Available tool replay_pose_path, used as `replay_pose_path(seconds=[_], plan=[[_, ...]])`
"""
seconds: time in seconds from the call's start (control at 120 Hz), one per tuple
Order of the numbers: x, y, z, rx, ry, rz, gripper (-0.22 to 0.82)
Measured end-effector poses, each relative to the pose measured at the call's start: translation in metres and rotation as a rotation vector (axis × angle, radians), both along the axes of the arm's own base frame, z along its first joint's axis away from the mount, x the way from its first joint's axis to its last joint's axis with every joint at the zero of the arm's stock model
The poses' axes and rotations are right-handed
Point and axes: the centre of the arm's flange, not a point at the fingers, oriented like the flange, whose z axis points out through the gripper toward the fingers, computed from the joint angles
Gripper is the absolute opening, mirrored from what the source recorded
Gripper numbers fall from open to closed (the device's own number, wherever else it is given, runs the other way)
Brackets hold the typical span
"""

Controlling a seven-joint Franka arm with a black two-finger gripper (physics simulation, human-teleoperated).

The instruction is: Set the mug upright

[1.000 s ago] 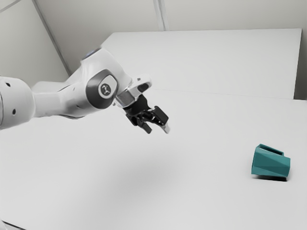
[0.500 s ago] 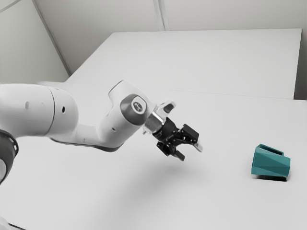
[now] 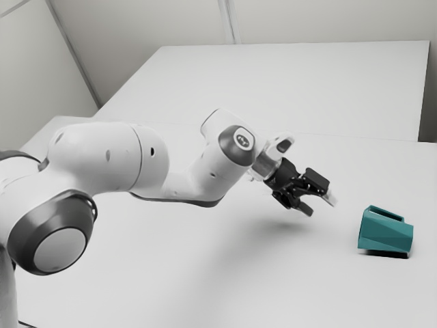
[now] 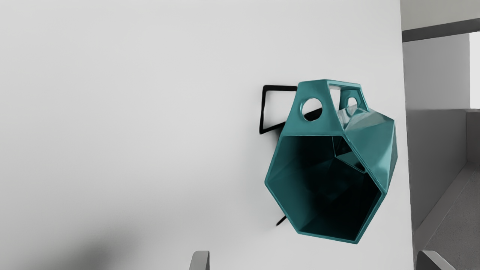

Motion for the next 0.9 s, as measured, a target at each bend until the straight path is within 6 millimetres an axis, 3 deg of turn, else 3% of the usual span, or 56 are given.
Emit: replay_pose_path(seconds=[0.175, 0.358, 0.817, 0.9], plan=[[-0.004, -0.029, -0.010, -0.038, -0.008, -0.055, 0.60], [0.005, -0.065, -0.019, -0.078, -0.040, -0.107, 0.60], [0.006, -0.105, -0.031, -0.145, -0.066, -0.168, 0.60], [0.004, -0.109, -0.031, -0.149, -0.073, -0.175, 0.51]])
